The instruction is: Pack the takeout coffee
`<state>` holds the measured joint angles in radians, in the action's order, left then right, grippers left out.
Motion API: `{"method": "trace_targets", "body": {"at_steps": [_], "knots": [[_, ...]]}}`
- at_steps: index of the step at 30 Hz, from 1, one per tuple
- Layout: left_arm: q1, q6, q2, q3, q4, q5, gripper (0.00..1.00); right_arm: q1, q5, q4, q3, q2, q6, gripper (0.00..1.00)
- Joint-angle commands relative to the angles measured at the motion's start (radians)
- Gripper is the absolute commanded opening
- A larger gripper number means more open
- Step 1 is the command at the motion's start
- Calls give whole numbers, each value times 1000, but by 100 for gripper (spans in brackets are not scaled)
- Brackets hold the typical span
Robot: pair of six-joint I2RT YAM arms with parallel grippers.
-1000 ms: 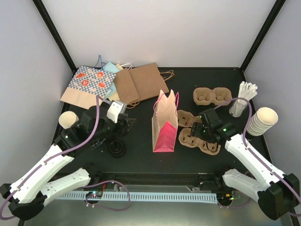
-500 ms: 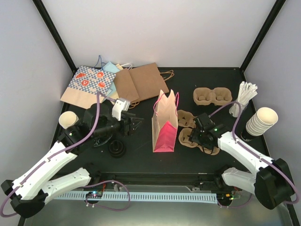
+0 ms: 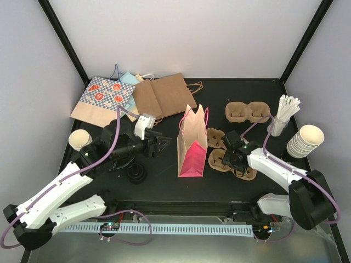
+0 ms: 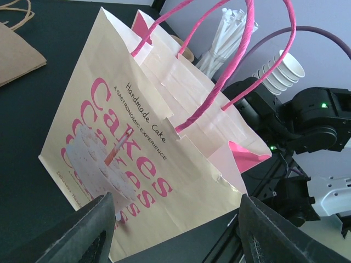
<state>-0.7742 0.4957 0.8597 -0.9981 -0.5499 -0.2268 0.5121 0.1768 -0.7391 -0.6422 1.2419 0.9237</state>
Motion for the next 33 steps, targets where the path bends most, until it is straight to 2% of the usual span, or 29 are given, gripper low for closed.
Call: {"method": "trace_targets", "body": {"at_steps": [1,7,12,17,19,22,25,33], "knots": [[-7,13,4,-30,27,-14,65,8,28,1,-33,-14,8,57],[-7,8,8,-31,27,-8,65,8,5,-49,-53,-77,-9,44],[-7,9,13,-30,34,-10,65,8,-8,-86,-70,-143,-17,43],[-7,12,24,-34,36,-14,65,7,-11,-103,-80,-131,-22,44],[-7,14,24,-37,33,-15,65,9,-21,-99,-81,-129,-30,47],[-7,19,19,-36,31,-11,66,8,-41,-67,-61,-122,-46,61],[-7,25,16,-33,31,-6,66,8,-58,-34,-47,-81,-56,69],[-10,36,19,-33,32,-3,66,8,-65,34,-29,49,-71,63]]}}
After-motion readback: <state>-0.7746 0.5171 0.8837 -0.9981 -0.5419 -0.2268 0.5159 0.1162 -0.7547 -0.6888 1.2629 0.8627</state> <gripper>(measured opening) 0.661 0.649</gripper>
